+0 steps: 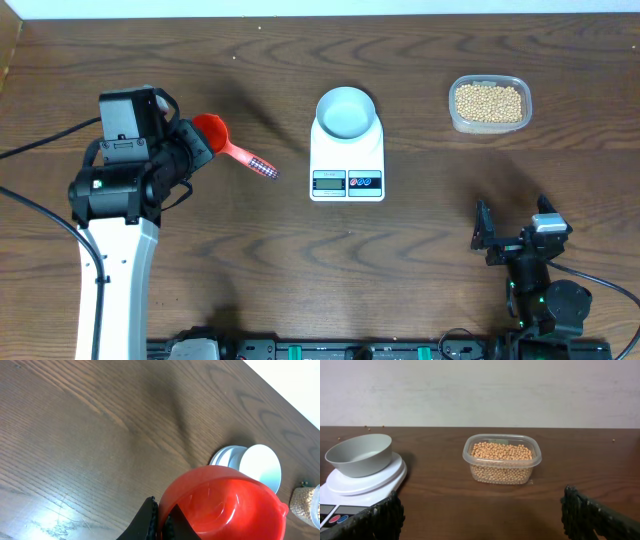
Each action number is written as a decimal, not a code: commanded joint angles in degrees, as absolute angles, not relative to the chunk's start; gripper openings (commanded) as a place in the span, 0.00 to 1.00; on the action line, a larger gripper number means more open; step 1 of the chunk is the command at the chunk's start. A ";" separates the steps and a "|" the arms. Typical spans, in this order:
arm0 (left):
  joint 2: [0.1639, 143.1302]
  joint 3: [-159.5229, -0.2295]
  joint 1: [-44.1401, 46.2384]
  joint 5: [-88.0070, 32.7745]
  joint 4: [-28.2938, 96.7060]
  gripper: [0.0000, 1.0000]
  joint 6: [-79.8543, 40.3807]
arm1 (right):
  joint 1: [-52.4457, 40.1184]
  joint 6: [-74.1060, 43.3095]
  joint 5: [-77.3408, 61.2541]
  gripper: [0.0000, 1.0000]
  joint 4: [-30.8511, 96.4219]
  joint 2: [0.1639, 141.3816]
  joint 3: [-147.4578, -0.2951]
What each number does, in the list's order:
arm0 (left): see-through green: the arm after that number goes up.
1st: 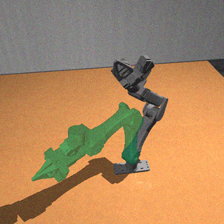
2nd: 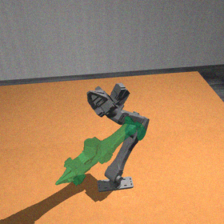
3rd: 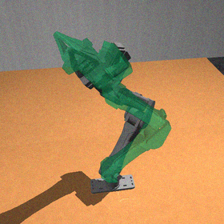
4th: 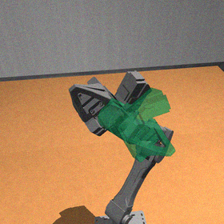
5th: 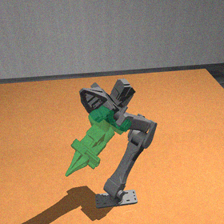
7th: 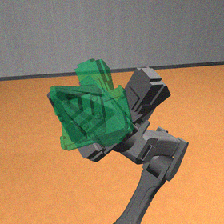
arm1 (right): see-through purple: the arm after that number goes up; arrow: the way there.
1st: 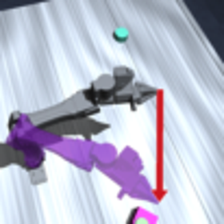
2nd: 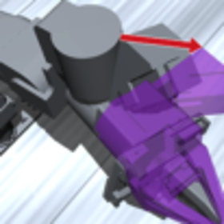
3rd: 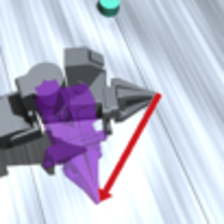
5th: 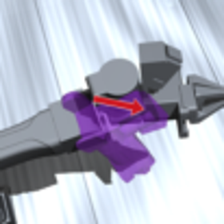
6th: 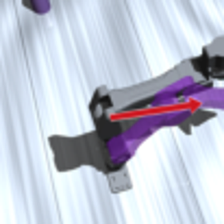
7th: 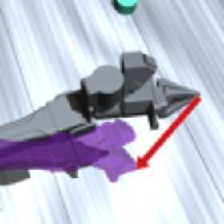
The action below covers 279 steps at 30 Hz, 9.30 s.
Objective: Scoop item into bowl and weigh 50g on scale
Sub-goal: 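Lift the red scoop with the left gripper, then carry the red scoop rightward toward the scale with the left gripper, then move the right gripper left toward the scoop handle, then close the right gripper on the scoop handle, open the left gripper, then pull the red scoop right toward the soybean tub with the right gripper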
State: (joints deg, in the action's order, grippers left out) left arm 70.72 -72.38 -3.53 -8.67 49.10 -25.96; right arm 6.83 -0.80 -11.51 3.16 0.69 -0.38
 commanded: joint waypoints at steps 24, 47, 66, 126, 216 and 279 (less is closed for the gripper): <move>70.85 -72.97 -3.40 -8.56 48.14 0.08 -26.68 | 6.28 -0.14 -11.07 0.99 3.42 0.32 -0.32; 75.42 -72.97 1.02 -8.56 43.88 0.07 -32.21 | 6.28 -0.14 -11.07 0.99 3.42 0.34 -0.32; 76.05 -72.97 8.36 -8.56 45.87 0.07 -44.21 | 6.28 -0.12 -11.07 0.99 3.40 0.34 -0.32; 76.09 -72.97 18.70 -8.51 44.47 0.07 -49.84 | -2.20 -23.94 -57.84 0.99 -2.22 62.59 -39.40; 77.38 -72.97 22.00 -21.26 43.44 0.07 -57.71 | -24.49 -45.43 -41.52 0.16 -21.26 66.67 -39.33; 77.49 -72.97 22.00 -13.47 44.03 0.29 -50.78 | -13.34 -50.39 -39.92 0.01 -12.27 66.65 -39.33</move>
